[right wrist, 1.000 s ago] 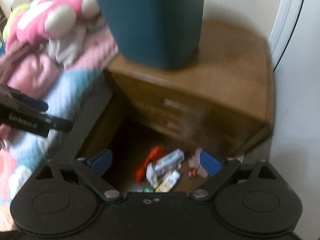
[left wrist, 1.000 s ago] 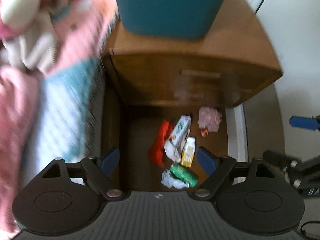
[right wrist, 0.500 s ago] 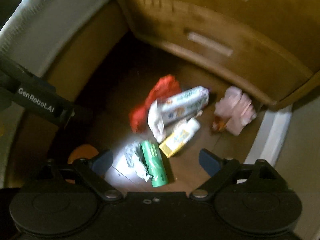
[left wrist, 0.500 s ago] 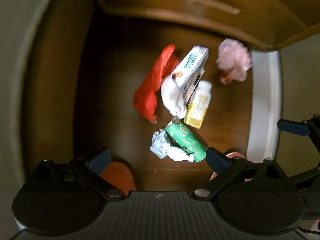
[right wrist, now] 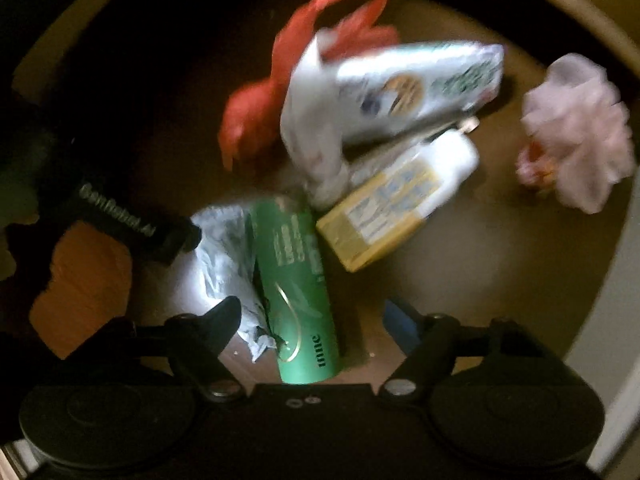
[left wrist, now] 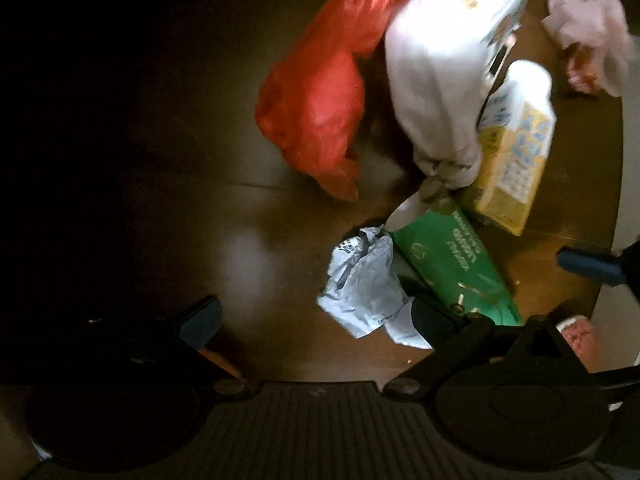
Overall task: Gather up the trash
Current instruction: 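Grasp the green carton with the right tool while the left tool grasps crumpled foil, then lift the green carton and foil with both tools over the wastebasket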
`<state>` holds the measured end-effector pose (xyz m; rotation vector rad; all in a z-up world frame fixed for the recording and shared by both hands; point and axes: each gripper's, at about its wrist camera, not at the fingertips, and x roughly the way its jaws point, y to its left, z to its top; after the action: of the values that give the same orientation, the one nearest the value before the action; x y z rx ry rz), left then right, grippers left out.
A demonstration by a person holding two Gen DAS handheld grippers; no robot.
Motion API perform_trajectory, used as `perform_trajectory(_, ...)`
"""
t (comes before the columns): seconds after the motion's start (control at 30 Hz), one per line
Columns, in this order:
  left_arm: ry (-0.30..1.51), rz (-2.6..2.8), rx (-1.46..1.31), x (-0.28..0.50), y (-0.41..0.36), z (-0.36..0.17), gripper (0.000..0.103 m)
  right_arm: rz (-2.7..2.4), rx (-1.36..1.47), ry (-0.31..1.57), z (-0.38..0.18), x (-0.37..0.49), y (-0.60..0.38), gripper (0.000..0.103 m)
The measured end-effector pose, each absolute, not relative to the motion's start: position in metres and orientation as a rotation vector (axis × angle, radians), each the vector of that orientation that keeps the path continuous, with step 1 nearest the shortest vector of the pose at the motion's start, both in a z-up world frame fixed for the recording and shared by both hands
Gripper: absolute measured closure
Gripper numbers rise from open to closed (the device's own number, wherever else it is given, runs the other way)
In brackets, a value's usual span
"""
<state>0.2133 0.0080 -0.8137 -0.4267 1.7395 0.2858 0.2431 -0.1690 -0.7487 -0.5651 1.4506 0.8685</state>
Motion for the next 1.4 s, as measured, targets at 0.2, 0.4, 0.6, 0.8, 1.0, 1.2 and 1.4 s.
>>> perform_trajectory(0.2,1.764,0.261,-0.465,0.21,0.002,-0.852,0.002,0.872,-0.539,1.476,-0.787,0.237,-0.168,0.039)
perform_trajectory(0.4,1.774,0.259,-0.528,0.207,0.004,-0.873,0.025,0.889,-0.546,1.476,-0.81,0.233,-0.165,0.048)
perform_trajectory(0.6,1.788,0.248,-0.557,0.207,0.009,-0.882,0.05,0.877,-0.539,1.485,-0.819,0.225,-0.165,0.052)
perform_trajectory(0.8,1.815,0.234,-0.486,0.215,0.004,-0.863,0.07,0.843,-0.528,1.522,-0.804,0.219,-0.163,0.052)
perform_trajectory(1.0,1.792,0.257,-0.524,0.212,0.014,-0.808,0.074,0.808,-0.474,1.573,-0.763,0.21,-0.171,0.052)
perform_trajectory(1.2,1.727,0.257,-0.547,0.215,0.033,-0.714,0.074,0.765,-0.411,1.556,-0.679,0.211,-0.171,0.052)
perform_trajectory(1.4,1.622,0.244,-0.54,0.231,0.044,-0.59,0.074,0.722,-0.348,1.472,-0.565,0.23,-0.164,0.052)
